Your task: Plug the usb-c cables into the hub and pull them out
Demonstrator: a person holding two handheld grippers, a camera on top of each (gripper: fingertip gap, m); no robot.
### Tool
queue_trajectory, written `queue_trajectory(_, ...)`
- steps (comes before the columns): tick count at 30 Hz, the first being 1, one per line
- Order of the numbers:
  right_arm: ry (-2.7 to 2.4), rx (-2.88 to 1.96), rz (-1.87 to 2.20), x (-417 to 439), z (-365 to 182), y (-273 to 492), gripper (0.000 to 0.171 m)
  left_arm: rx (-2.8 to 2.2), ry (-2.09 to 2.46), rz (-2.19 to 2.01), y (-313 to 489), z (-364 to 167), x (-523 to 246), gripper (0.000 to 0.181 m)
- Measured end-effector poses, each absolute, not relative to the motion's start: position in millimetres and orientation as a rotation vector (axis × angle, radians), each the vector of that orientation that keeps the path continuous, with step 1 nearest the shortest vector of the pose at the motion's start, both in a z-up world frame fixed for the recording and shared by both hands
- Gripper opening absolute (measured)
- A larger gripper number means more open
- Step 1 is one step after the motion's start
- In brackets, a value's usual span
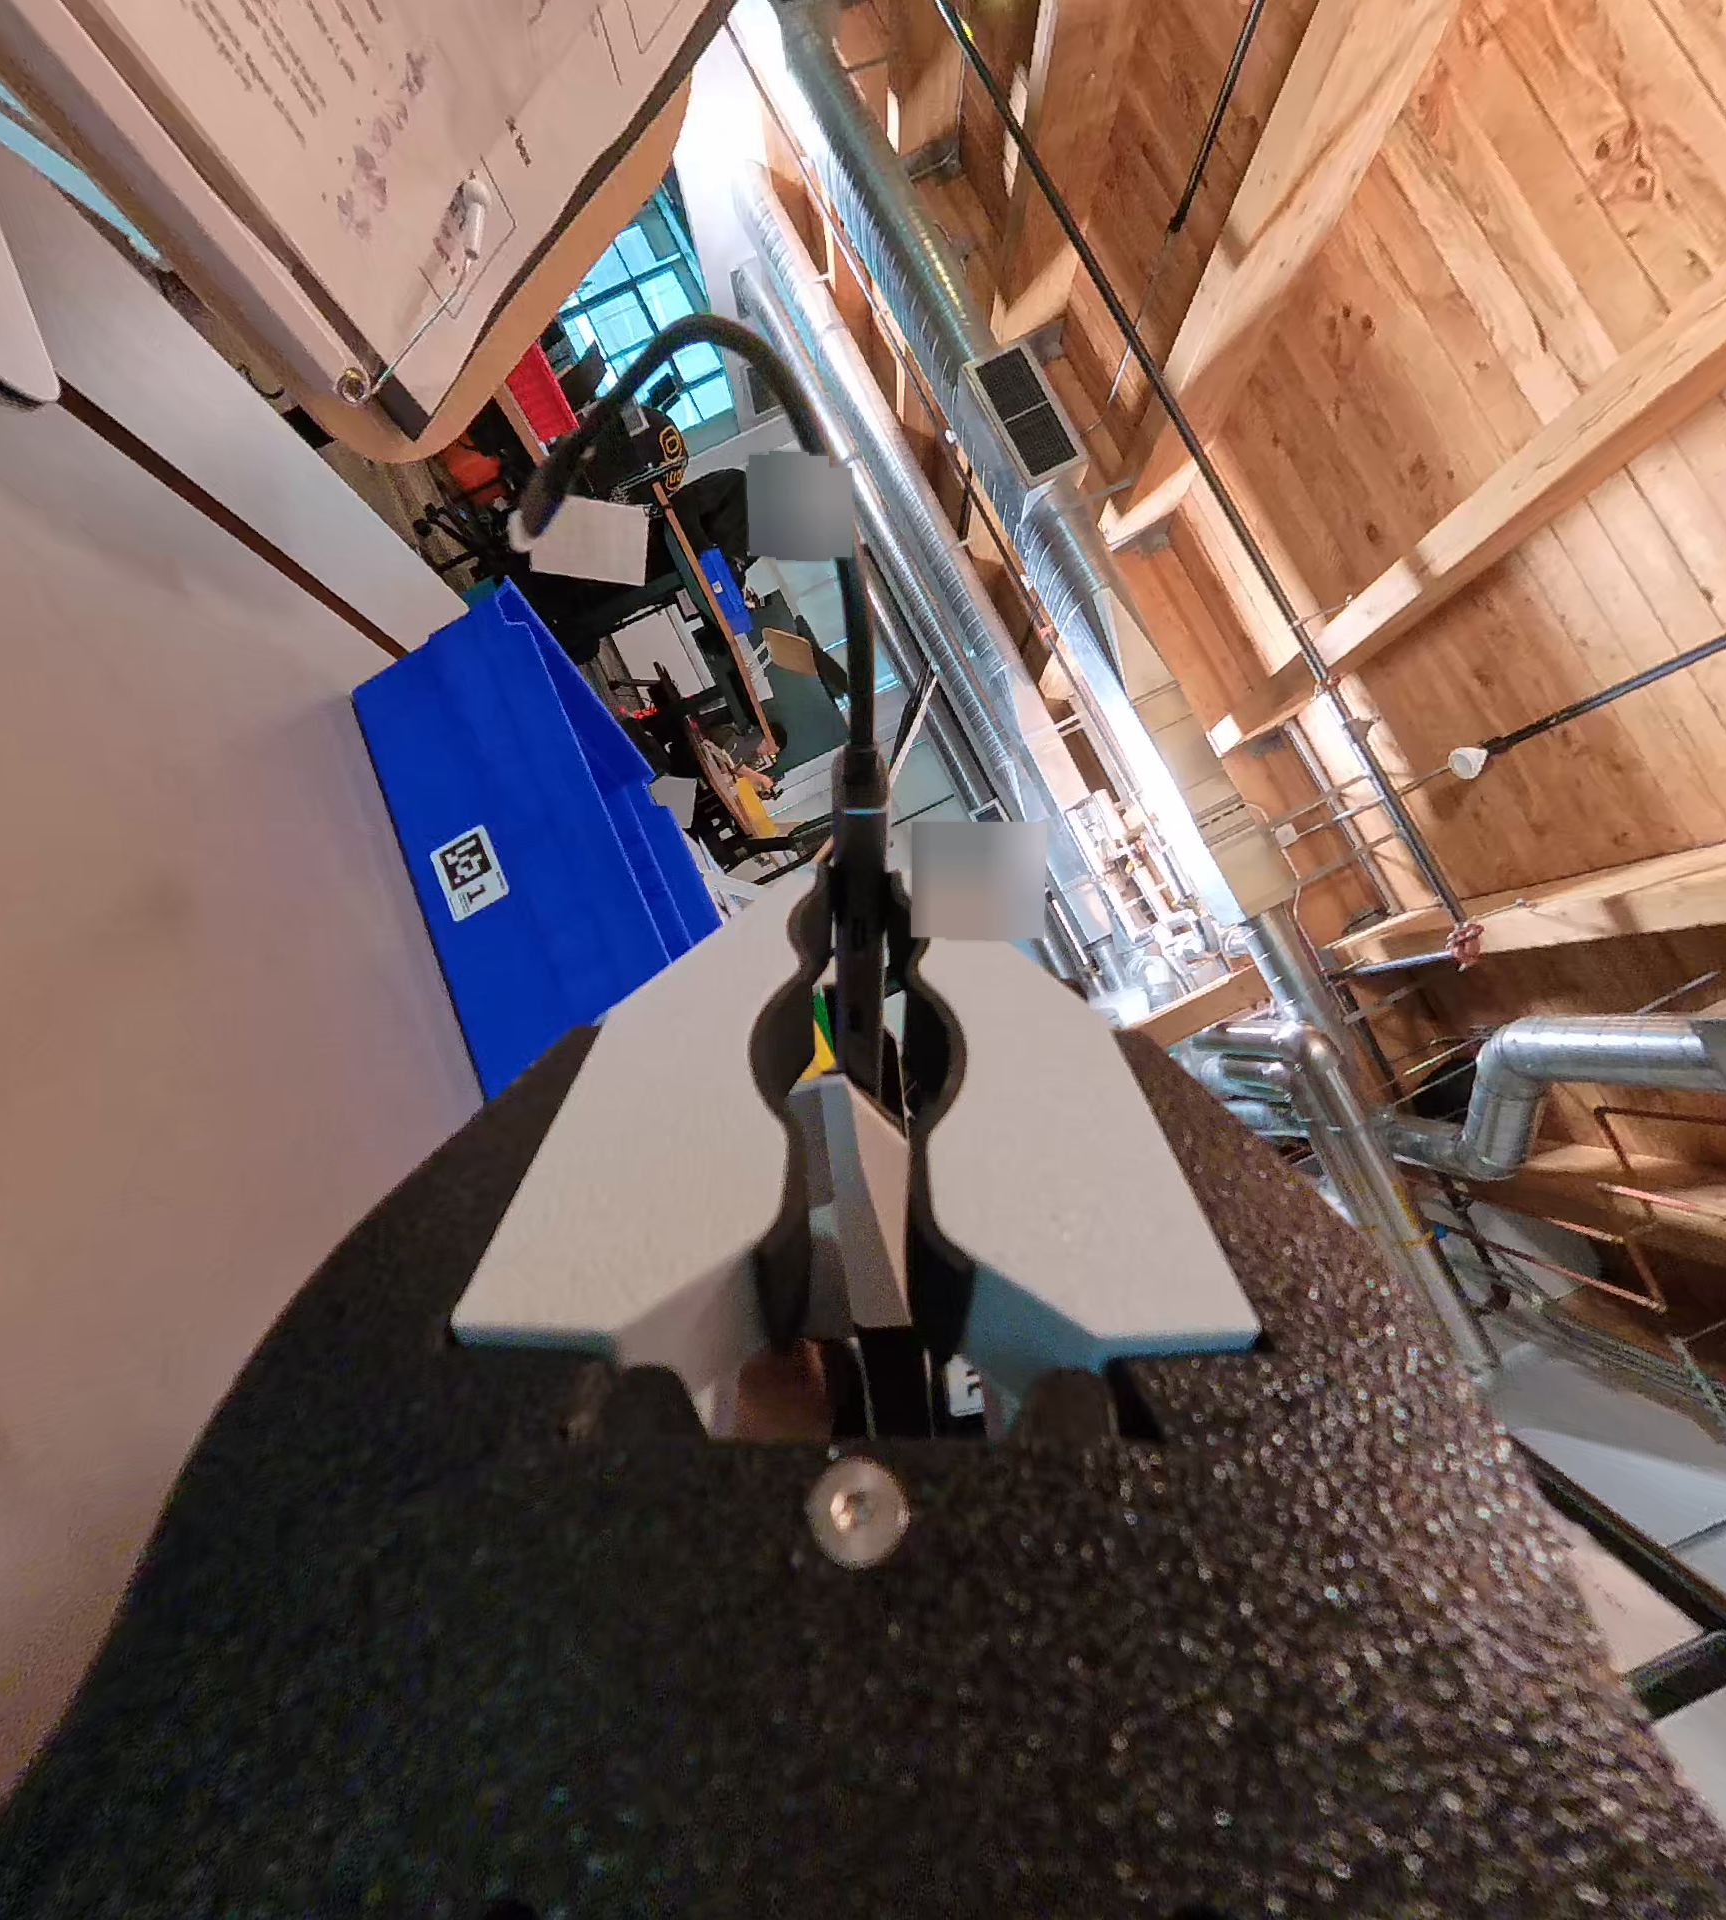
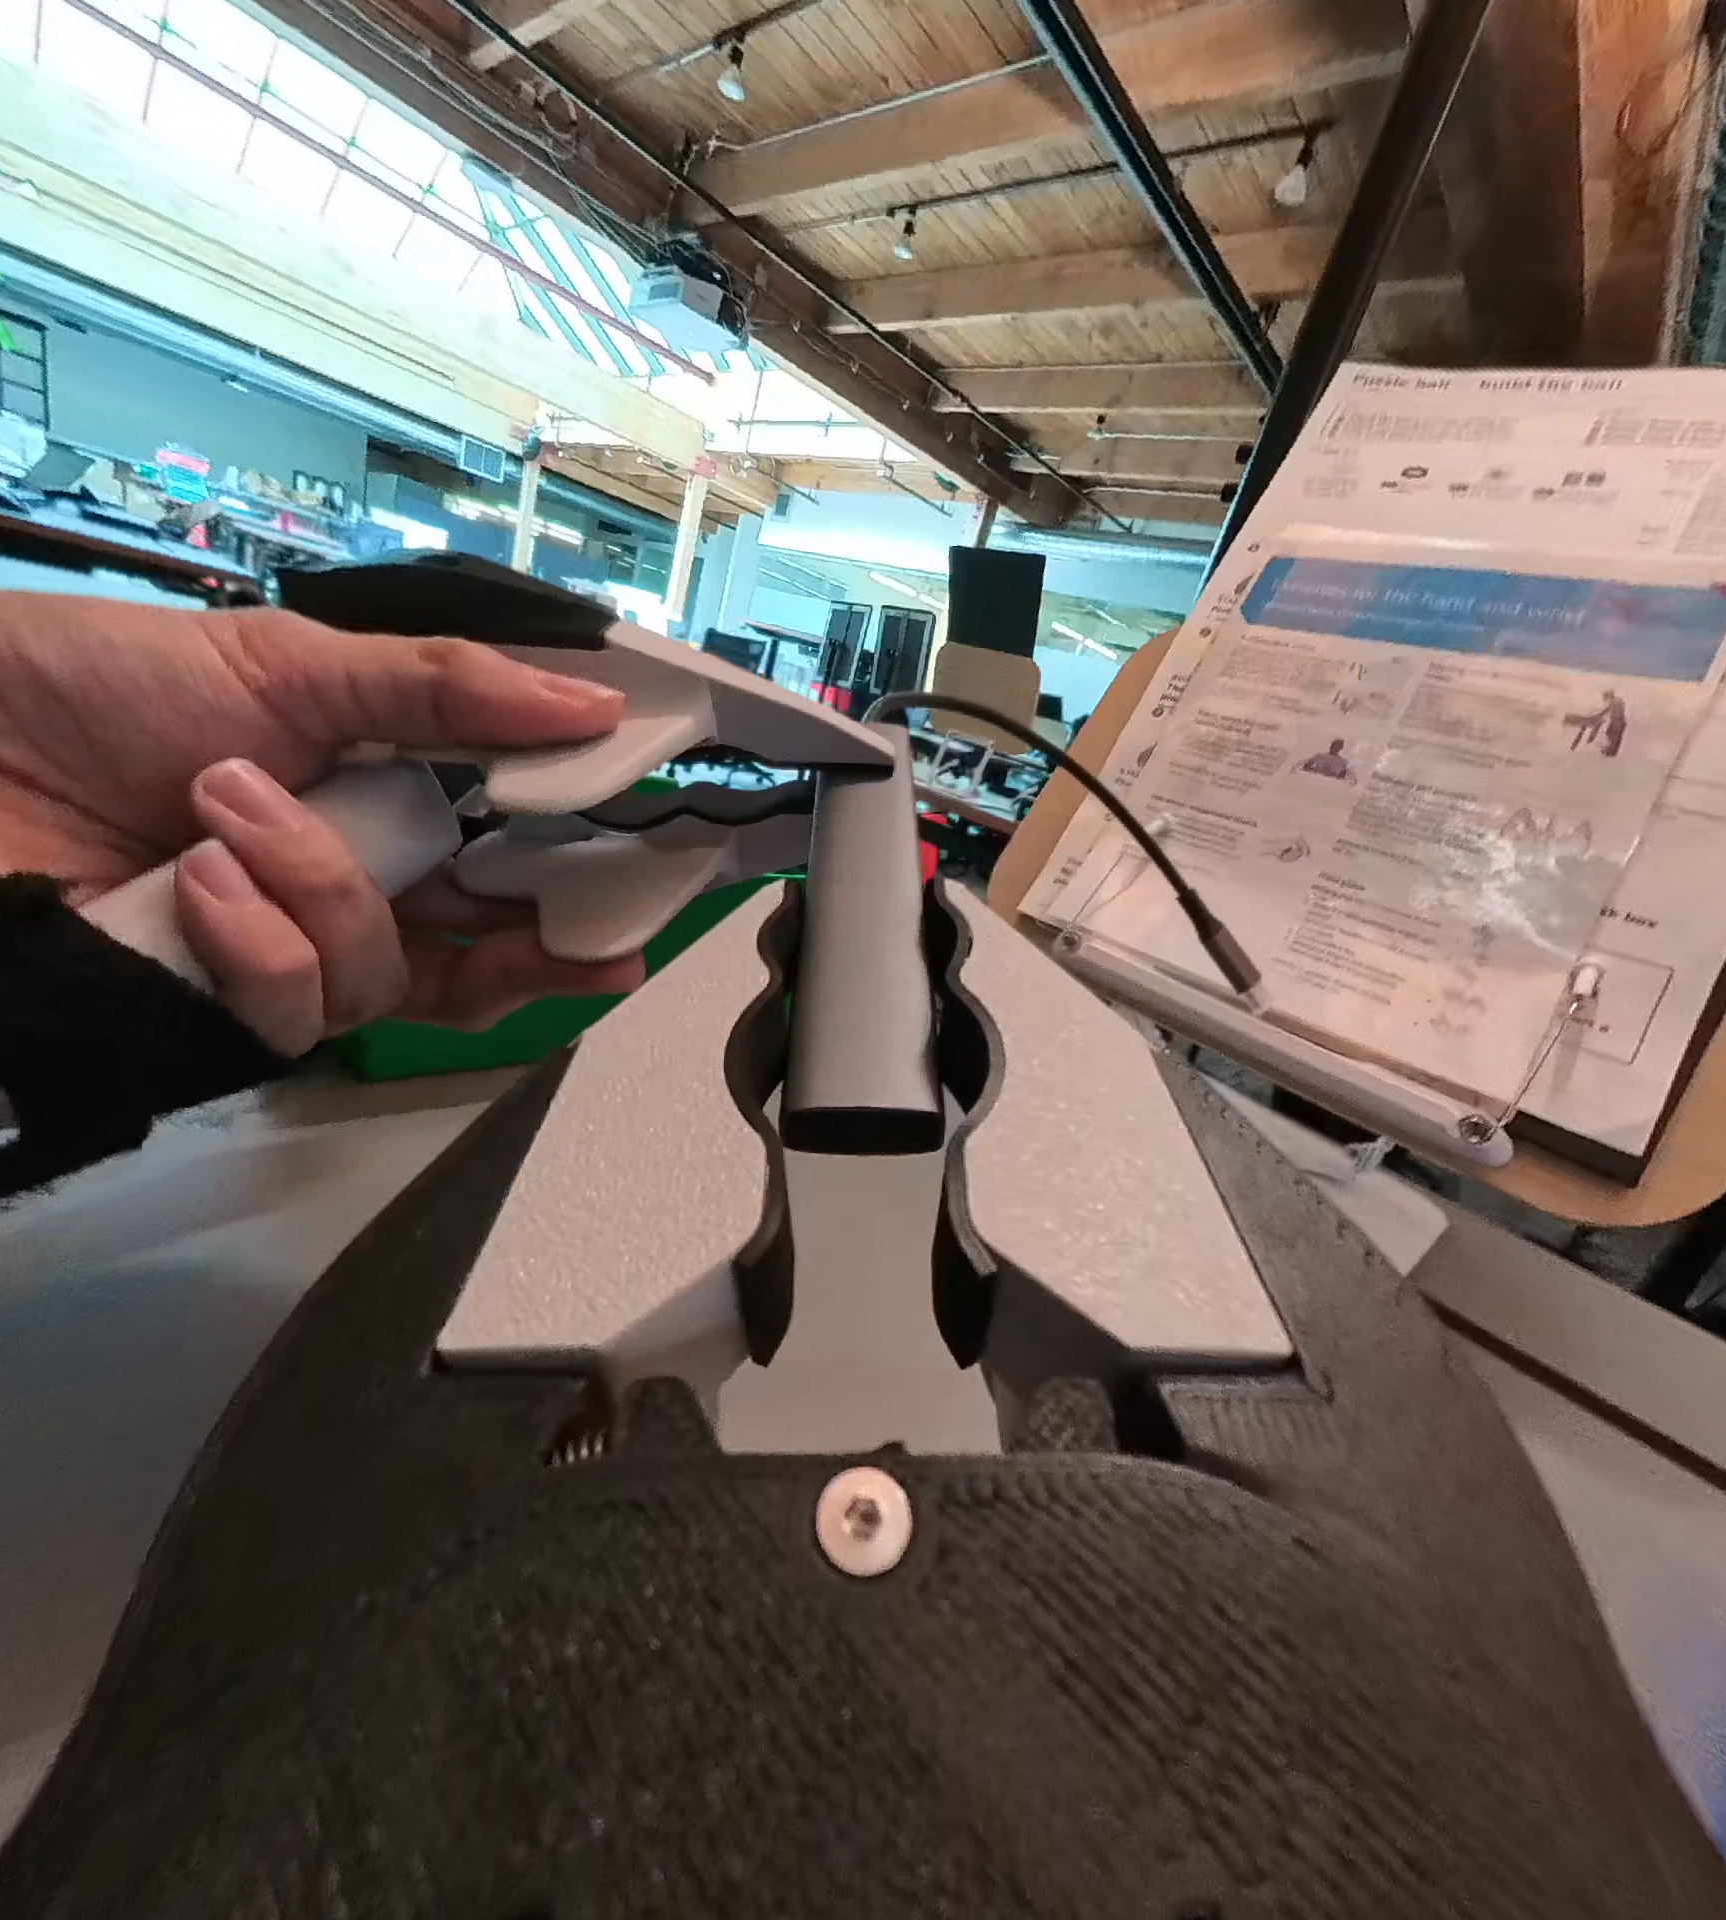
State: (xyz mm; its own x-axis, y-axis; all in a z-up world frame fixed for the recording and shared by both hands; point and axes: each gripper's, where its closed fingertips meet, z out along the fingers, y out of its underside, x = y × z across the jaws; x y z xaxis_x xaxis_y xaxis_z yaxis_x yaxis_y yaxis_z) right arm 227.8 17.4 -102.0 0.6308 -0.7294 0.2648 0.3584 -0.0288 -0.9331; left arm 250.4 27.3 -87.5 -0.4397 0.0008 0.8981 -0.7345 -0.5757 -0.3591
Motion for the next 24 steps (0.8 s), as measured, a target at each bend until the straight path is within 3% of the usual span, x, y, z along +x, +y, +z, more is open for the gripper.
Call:
queue_trajectory(11,0.524,-1.189,-0.619,235.1,-96.9,-1.0,0.022,1.313,-1.647,2.356,53.1,-73.6,251.8,0.017)
queue_trajectory(19,0.578,-1.226,-0.626,243.5,-107.6,-4.5,0.022,1.189,-2.209,2.417,76.0,-82.6,220.1,0.017)
queue_trajectory(24,0.594,-1.253,-0.678,247.6,-112.9,-7.1,0.022,1.489,-2.636,2.438,162.9,-73.8,230.2,0.011)
